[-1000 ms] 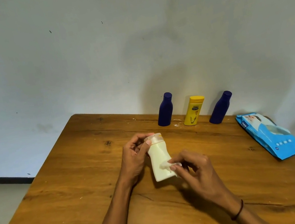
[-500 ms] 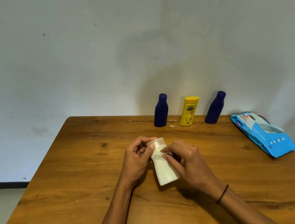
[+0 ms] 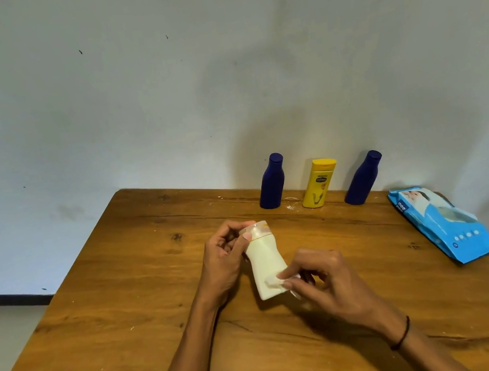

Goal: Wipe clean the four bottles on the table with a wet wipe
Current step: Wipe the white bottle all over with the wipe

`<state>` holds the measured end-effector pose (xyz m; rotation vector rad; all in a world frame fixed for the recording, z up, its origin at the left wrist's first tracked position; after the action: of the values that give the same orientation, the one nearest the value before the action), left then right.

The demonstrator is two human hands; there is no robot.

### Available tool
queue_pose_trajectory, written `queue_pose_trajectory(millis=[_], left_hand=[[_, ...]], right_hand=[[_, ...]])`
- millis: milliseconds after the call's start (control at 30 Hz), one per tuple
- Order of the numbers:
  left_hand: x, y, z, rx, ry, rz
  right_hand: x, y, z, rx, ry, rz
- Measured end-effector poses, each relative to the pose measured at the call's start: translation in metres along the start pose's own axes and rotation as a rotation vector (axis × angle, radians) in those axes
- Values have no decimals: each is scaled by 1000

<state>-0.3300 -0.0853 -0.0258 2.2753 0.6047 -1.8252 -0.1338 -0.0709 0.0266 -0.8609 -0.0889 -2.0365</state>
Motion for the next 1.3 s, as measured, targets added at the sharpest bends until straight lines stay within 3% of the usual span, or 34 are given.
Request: queue_pose_trajectory(millis=[300, 500, 700, 900, 1033, 1133, 1300], left_hand=[[-3, 3, 5, -99, 168, 18], [-5, 5, -5, -30, 183, 24], [-4, 6, -9, 36, 182, 23], [-3, 9, -18, 47, 142, 37], [5, 16, -41, 159, 57, 98], [10, 19, -53, 203, 44, 129], [3, 18, -45, 142, 14, 102]], right_hand=[[0, 26, -2, -379, -227, -211], [-1, 36, -3, -647, -412, -303], [-7, 34, -8, -698, -487, -322], [-1, 34, -5, -746, -225, -303], [3, 34, -6, -752, -59, -244], [6, 33, -10, -738, -12, -224], [19, 29, -15, -625, -6, -130]])
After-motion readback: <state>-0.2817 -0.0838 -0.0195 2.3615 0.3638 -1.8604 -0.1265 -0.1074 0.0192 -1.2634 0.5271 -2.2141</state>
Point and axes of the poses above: each hand's wrist, its own y-axis away from the middle knuckle, its own z-axis out of the back of the hand, x = y × z, the point moved 8 cm from there along -y, towards the middle knuckle, and after that the axes turned 3 degrees about y, right-handed, at the moved point
